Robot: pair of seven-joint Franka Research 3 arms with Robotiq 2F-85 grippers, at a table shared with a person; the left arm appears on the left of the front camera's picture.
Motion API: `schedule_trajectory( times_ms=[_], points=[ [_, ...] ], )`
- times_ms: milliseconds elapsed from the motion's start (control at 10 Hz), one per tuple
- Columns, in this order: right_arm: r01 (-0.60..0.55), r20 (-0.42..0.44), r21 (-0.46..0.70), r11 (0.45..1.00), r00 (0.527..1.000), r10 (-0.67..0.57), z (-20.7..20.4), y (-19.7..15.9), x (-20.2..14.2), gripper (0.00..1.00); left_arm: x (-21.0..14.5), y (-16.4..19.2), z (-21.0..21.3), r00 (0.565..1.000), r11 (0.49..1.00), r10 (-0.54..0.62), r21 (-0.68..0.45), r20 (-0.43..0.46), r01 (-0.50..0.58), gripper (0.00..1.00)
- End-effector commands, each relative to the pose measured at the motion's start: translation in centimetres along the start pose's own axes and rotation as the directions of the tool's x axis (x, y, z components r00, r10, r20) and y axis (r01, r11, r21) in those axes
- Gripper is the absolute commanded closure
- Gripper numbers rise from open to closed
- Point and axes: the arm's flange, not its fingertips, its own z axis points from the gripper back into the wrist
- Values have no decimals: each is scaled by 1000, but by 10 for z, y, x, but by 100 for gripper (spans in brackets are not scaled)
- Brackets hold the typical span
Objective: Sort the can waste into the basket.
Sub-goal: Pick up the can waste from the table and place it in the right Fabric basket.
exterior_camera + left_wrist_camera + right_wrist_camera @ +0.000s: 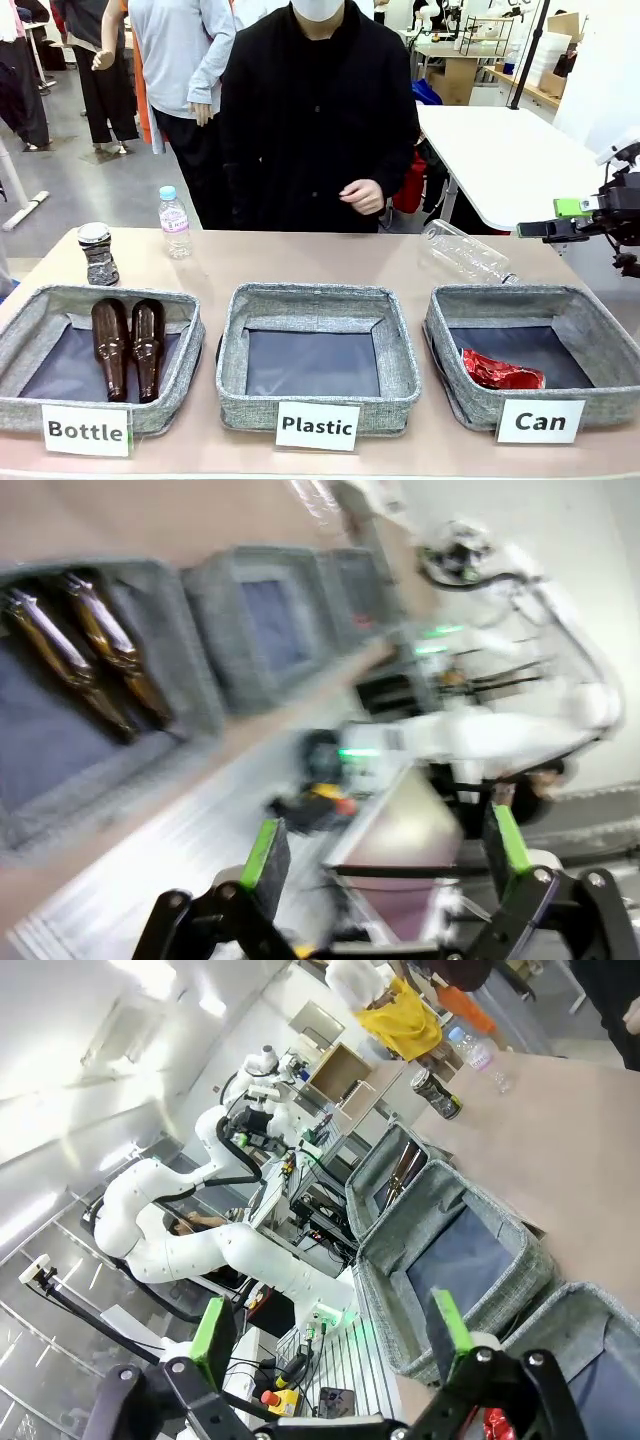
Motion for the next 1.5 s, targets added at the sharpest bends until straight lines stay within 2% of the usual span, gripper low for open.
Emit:
schedule_trajectory(
  times_ms=[0,100,200,300,400,500,600,800,900,1000,1100,1200,1300,1400],
  points=[
    [-7,-13,-16,1000,1000,7,0,2,0,0,39,32,7,943,882,-331,345,-32,321,0],
    [-7,-13,-16,1000,1000,7,0,2,0,0,50,52,2,878,807,-462,352,-125,474,0],
    [-7,-13,-16,1000,1000,7,0,2,0,0,60,73,0,840,755,-531,389,-110,528,0],
    [-7,-13,-16,1000,1000,7,0,2,0,0,71,89,-2,805,758,-591,309,-49,575,0],
    [-7,-13,-16,1000,1000,7,0,2,0,0,87,101,3,812,792,-582,261,51,552,0],
    [-7,-13,-16,1000,1000,7,0,2,0,0,96,102,9,936,952,-307,72,173,298,0],
    [-7,-13,-16,1000,1000,7,0,2,0,0,76,84,1,837,768,-540,355,-90,533,0],
    [-7,-13,-16,1000,1000,7,0,2,0,0,76,84,1,837,768,-540,355,-90,533,0],
    [-7,-13,-16,1000,1000,7,0,2,0,0,85,100,1,863,822,-504,300,-13,485,0],
    [-7,-13,-16,1000,1000,7,0,2,0,0,94,103,3,819,773,-573,341,14,535,0],
    [-7,-13,-16,1000,1000,7,0,2,0,0,113,113,11,748,726,-663,273,31,632,0],
    [-7,-13,-16,1000,1000,7,0,2,0,0,128,125,18,658,647,-753,219,30,730,0],
    [-7,-13,-16,1000,1000,7,0,2,0,0,137,140,19,622,621,-782,119,28,775,0],
    [-7,-13,-16,1000,1000,7,0,2,0,0,142,159,19,632,629,-775,87,-8,773,0]
  ],
)
